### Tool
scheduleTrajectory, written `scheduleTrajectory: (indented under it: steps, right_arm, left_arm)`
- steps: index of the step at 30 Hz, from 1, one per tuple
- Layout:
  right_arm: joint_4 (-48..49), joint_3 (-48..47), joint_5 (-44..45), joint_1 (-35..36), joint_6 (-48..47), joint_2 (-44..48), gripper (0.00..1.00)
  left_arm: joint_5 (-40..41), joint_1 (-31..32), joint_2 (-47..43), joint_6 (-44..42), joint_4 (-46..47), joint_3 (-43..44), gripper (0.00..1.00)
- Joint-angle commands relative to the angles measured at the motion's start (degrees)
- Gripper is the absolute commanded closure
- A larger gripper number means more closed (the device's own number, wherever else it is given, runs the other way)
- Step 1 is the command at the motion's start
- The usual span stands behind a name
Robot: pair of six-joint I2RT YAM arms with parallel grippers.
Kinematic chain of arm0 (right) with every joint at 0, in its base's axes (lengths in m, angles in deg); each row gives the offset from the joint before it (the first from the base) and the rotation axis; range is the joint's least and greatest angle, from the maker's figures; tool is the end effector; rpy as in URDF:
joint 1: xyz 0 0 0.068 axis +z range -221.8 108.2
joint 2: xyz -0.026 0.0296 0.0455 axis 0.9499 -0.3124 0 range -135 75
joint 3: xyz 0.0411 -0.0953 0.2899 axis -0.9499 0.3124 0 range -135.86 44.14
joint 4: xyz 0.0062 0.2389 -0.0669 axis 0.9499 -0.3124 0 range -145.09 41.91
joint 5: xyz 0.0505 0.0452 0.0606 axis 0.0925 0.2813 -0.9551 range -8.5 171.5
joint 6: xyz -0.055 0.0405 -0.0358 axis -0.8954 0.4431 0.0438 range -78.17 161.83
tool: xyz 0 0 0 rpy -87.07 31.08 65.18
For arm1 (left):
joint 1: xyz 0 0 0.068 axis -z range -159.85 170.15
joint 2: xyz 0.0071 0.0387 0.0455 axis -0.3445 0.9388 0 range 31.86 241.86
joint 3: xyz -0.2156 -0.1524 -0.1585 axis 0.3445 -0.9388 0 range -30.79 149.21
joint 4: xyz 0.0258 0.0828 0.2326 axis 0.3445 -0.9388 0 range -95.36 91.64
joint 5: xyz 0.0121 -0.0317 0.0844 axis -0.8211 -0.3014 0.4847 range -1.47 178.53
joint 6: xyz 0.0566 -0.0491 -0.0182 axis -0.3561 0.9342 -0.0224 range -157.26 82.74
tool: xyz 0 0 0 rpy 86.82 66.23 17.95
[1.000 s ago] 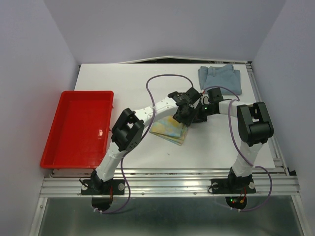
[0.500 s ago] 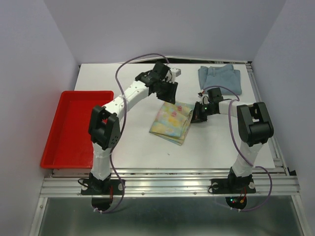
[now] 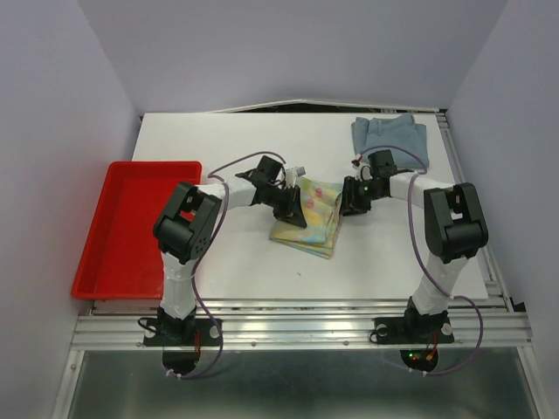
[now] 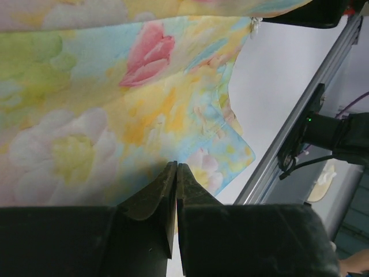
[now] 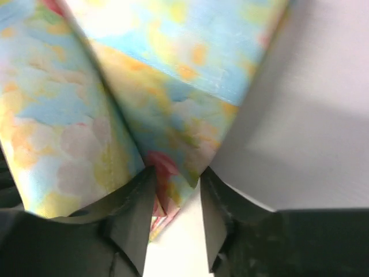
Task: Fold and stack the skirts
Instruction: Fold the skirt
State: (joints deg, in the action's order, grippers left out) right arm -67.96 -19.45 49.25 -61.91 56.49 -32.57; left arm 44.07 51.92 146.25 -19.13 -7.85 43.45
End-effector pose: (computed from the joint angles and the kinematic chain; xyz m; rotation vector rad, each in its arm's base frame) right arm 0.3638 0.0989 0.1662 -0.0684 2.6864 0.8897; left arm 0.3476 -0.2693 0.1919 0.6726 2.4480 -1.3197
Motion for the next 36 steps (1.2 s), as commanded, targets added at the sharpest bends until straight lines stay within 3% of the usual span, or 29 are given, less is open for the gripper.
scheduleTrajectory:
  steps: [1,4,8,14,19,24,29,36]
  right_arm:
    - [-5.07,-5.39,6.31,0.39,-4.10,2.80,0.52]
    - [-7.63,-9.34,13.76,0.39,-6.82,5.69,0.49]
    - [-8.51,-11.99,16.26,0.39,-7.97,8.42,0.51]
    - [-10.01,-15.60,4.94,0.92,-2.45,9.83,0.60]
    - [-1.24,-10.16,-3.42,4.34,5.38,11.50,0.63]
    - [-0.16,-8.30,-1.95,5.58,4.34,7.29,0.66]
    - [0.19,-9.97,7.26,5.58,-0.06,1.41,0.64]
    - [-0.07,-21.73,9.85,6.10,-10.95,-9.49,0.64]
  left_arm:
    - [-3.26,-0.13,1.53,7.26,12.92,-1.99,0.86]
    - [-2.03,-0.30,3.82,9.89,14.76,-2.34,0.87]
    - [-1.50,-0.13,3.56,11.22,17.14,-2.52,0.85]
    - [0.43,0.05,0.93,12.02,17.49,-2.34,0.80]
    - [1.57,0.05,-1.44,12.19,16.01,-1.99,0.76]
    - [3.77,-1.71,-7.23,7.10,10.12,-0.50,0.73]
    - [9.99,-3.11,-12.95,-3.51,2.74,0.64,0.66]
    - [18.00,-4.96,-17.88,-16.10,0.09,1.97,0.63]
